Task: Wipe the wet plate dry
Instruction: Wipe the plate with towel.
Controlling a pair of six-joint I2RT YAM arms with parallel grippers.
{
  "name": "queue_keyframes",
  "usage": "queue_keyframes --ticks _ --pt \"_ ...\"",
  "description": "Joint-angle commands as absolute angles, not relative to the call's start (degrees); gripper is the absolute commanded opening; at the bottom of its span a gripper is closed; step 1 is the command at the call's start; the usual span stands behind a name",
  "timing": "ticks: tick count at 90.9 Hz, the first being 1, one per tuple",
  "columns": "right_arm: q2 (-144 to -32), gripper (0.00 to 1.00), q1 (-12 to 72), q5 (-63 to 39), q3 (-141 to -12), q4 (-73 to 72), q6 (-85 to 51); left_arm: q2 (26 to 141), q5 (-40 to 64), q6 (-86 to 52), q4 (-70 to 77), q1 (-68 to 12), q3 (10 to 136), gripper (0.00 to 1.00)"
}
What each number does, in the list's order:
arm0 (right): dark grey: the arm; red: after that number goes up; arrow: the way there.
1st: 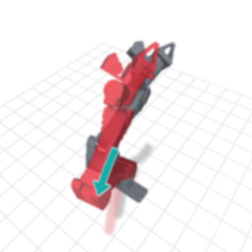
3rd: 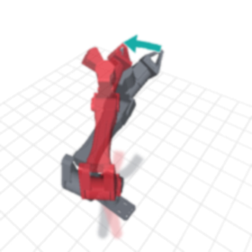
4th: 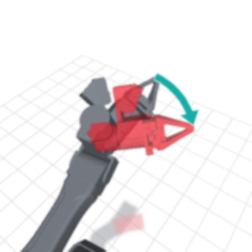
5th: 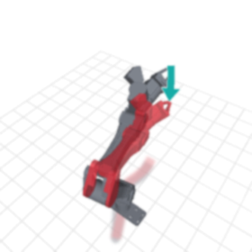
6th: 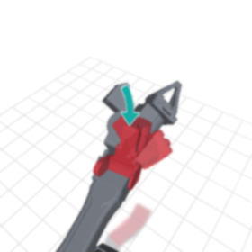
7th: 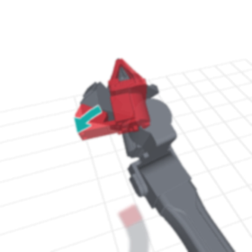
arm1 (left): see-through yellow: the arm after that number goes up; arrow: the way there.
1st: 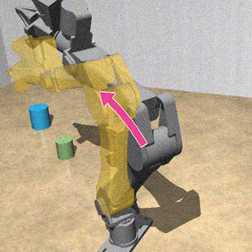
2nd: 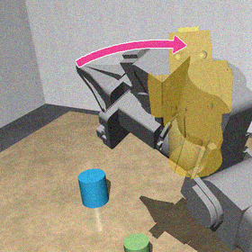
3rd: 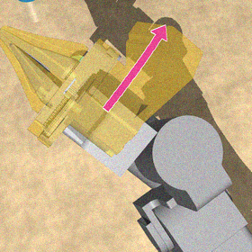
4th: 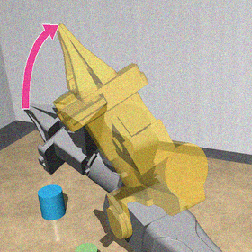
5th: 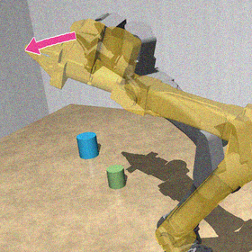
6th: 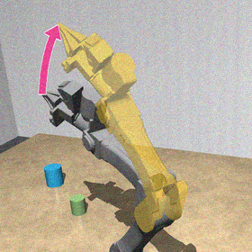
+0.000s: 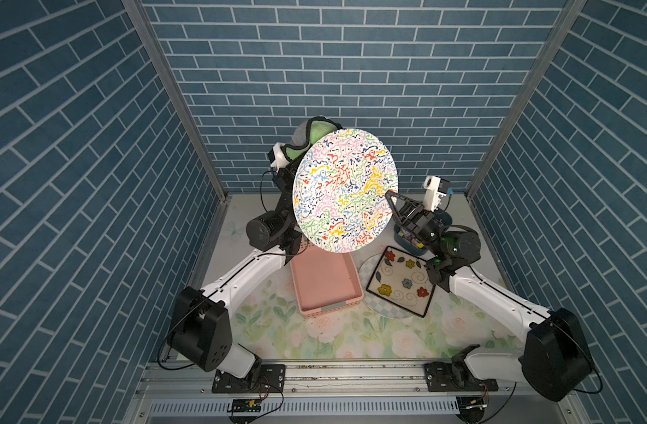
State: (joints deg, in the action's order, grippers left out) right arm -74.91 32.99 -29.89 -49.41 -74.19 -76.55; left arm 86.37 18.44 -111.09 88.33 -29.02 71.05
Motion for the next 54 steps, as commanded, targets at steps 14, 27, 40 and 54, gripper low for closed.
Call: queue_keyframes --ticks 14,27,40,54 --pt "-82.5 0.00 35.5 -27.1 -57.4 -74.2 -73.3 85.1 23.3 -106.0 88.1 -34.4 69.5 0.00" --pt "-87.9 0.00 33.5 -25.7 -66.5 -72.4 -74.8 82.5 25.7 -97.3 81.1 -40.3 65.4 0.00" --pt "-88.2 0.00 28.0 -22.4 -69.1 -71.2 -77.6 76.1 24.9 -91.7 76.8 -41.6 55.8 0.00" --pt "-82.0 0.00 20.2 -19.4 -63.9 -68.2 -79.0 65.6 22.0 -79.8 59.8 -39.6 47.7 0.00"
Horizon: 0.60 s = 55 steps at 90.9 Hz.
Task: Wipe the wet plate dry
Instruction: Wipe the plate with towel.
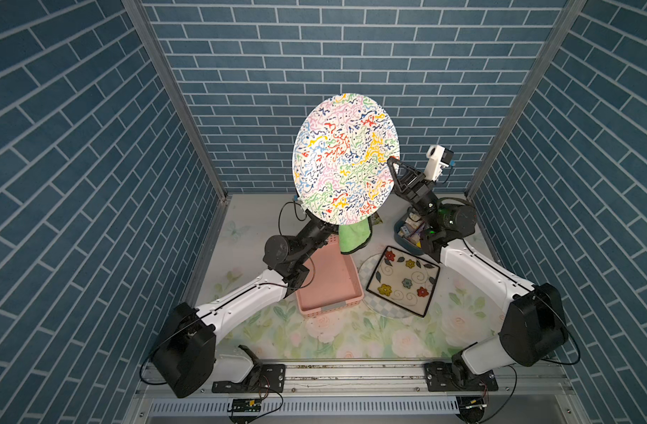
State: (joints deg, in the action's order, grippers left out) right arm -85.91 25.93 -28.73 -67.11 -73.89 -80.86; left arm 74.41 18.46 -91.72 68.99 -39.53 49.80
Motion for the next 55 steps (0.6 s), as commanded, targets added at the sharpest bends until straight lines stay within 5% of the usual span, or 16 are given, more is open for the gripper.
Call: queue_keyframes --ticks 1,18,55 --pt "-81.5 0.00 19.7 -19.2 -63.6 -68.0 -78.9 64.4 21.7 -78.6 57.9 -39.5 47.6 0.00" --pt "-73.1 0.00 17.1 -17.3 -59.4 -52.5 -70.2 53.8 7.7 -53.1 22.9 -38.7 54.3 0.00" --pt "-69.0 0.00 31.4 -8.8 -60.1 -37.4 -52.8 67.5 -11.5 -23.1 -1.6 -38.7 77.5 0.00"
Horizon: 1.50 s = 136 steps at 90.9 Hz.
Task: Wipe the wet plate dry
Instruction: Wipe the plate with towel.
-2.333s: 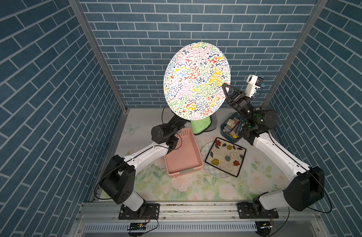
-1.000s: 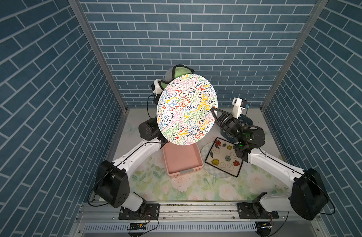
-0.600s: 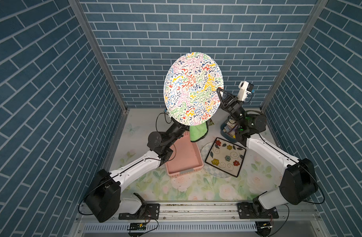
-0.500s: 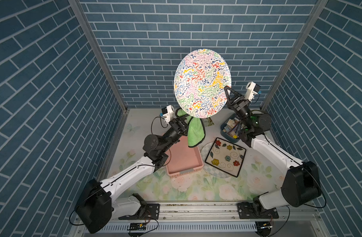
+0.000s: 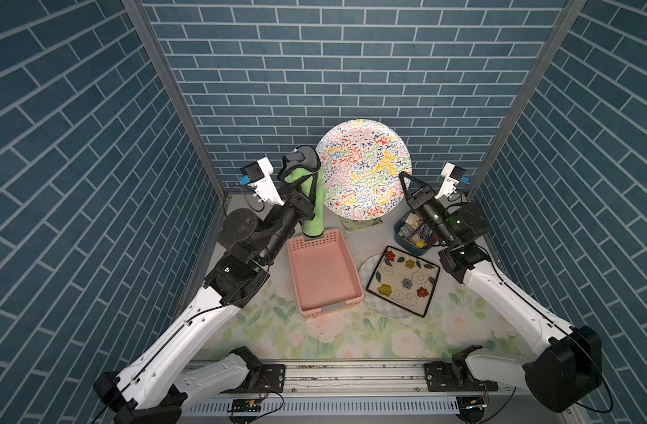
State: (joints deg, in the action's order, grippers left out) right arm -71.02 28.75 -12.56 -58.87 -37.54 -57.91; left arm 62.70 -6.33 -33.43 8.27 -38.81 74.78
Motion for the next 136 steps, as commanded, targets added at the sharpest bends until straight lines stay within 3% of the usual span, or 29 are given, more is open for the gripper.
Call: queue_keyframes --ticks 1,13,25,41,57,64,74,88,107,115,126,136 --pt "-69.0 0.00 31.5 -8.7 -60.1 -37.4 -52.7 68.0 -11.6 -23.1 -2.1 -38.7 77.8 0.00" --pt "-69.1 0.00 33.0 -9.1 -60.3 -39.2 -54.1 73.9 -2.3 -26.4 -3.0 -39.1 77.8 0.00" --pt "-71.1 0.00 35.3 -11.0 -60.1 -43.8 -57.6 76.4 7.4 -35.6 11.5 -44.1 71.0 0.00" --pt "-70.8 0.00 35.7 -10.8 -59.4 -45.3 -60.6 78.4 0.4 -36.5 7.0 -45.5 75.3 0.00" --pt "-66.5 0.00 32.5 -9.9 -57.9 -41.6 -60.6 72.5 -6.9 -38.8 0.4 -35.5 73.5 0.00" --pt "-66.6 0.00 33.2 -11.3 -57.8 -41.5 -59.4 72.4 -3.4 -39.8 -0.2 -32.5 73.4 0.00" --pt "-69.2 0.00 37.0 -13.7 -58.8 -43.2 -57.7 75.6 6.1 -40.0 5.4 -34.6 73.7 0.00" --pt "-72.5 0.00 41.6 -14.9 -58.8 -47.2 -58.3 78.8 4.6 -39.5 11.3 -40.1 75.7 0.00" --pt "-67.4 0.00 41.1 -11.2 -56.7 -42.7 -55.6 79.0 -3.5 -39.1 3.6 -34.3 81.5 0.00" --pt "-66.1 0.00 40.6 -10.3 -55.8 -41.6 -55.2 80.6 -1.0 -37.3 2.2 -32.9 83.8 0.00" --pt "-68.0 0.00 42.7 -12.6 -56.6 -42.6 -54.0 85.9 12.5 -33.9 4.1 -36.0 87.1 0.00" --pt "-69.6 0.00 44.9 -12.8 -57.4 -43.5 -52.5 88.2 11.4 -27.8 3.3 -41.4 89.7 0.00"
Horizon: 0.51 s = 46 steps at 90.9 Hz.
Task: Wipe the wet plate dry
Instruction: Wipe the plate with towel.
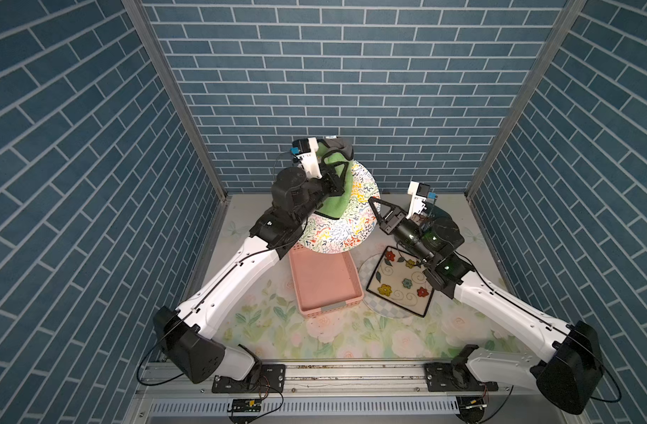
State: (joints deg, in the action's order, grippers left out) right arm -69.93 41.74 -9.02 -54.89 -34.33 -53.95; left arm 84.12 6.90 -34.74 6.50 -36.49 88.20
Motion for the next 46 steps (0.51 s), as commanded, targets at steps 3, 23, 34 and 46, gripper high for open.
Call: queue_keyframes --ticks 3,23,34,46 --pt "-69.6 0.00 44.8 -12.7 -57.5 -43.6 -52.5 88.4 10.5 -27.7 2.6 -41.8 90.2 0.00" --pt "-64.8 0.00 40.6 -9.0 -53.9 -41.0 -54.6 82.7 1.5 -34.2 -2.0 -31.7 87.2 0.00" --pt "-61.6 0.00 37.2 -8.9 -50.3 -42.1 -56.0 79.9 -1.2 -28.9 -6.5 -28.1 84.9 0.00" --pt "-62.6 0.00 37.4 -11.4 -51.1 -42.8 -56.0 81.8 8.7 -23.7 -10.9 -29.6 83.4 0.00"
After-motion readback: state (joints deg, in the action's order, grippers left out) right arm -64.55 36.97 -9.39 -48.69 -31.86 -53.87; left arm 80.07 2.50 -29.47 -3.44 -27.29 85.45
